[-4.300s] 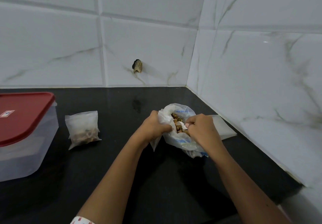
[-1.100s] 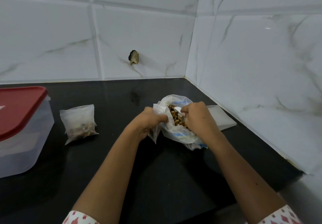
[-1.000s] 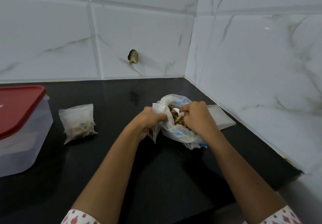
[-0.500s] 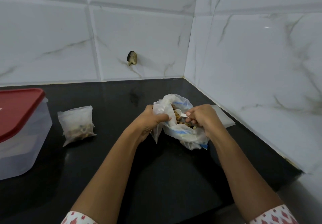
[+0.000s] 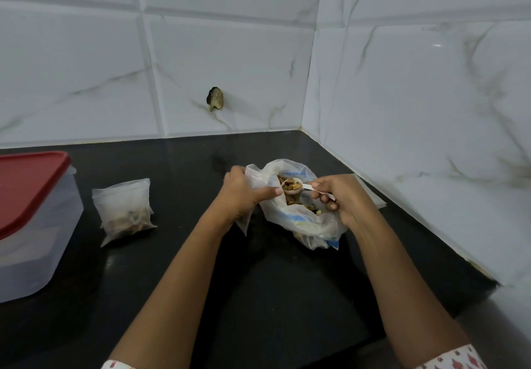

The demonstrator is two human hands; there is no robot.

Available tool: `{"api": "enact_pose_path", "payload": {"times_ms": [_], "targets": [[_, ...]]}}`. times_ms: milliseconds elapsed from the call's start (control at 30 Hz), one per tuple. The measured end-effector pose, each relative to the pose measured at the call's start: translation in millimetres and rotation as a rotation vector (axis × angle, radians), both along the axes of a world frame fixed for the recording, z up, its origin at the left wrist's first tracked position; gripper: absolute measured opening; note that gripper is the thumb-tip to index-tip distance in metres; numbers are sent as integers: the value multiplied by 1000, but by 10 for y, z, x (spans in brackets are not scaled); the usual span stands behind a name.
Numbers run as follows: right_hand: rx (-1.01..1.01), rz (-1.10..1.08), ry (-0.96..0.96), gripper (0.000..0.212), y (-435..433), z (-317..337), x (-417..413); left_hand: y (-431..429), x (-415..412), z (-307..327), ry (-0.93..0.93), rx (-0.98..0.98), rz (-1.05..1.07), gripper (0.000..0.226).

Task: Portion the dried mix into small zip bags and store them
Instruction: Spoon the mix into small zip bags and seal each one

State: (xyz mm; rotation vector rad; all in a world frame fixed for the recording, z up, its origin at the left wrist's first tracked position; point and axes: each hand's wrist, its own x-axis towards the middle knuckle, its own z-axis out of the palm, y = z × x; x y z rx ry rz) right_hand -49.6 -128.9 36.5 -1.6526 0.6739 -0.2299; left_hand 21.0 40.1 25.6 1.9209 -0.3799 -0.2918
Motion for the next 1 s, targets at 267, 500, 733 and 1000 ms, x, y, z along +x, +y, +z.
{"api": "enact_pose_path", "payload": {"times_ms": [267,500,733,1000], "targets": [[-86,-42,-133,17,27,40,-46,-21,-36,16,-225,35,-44,77],[101,64,-339,17,109,257,-89,-23,-42,75,-310,104,-59,74],[-321,224,-285,19,356,330,-77,-2,-64,79,-258,-18,-45,57],[-1054,245,-542,23,464,241,-89,-5,-58,74,-214,-160,13,50]]}}
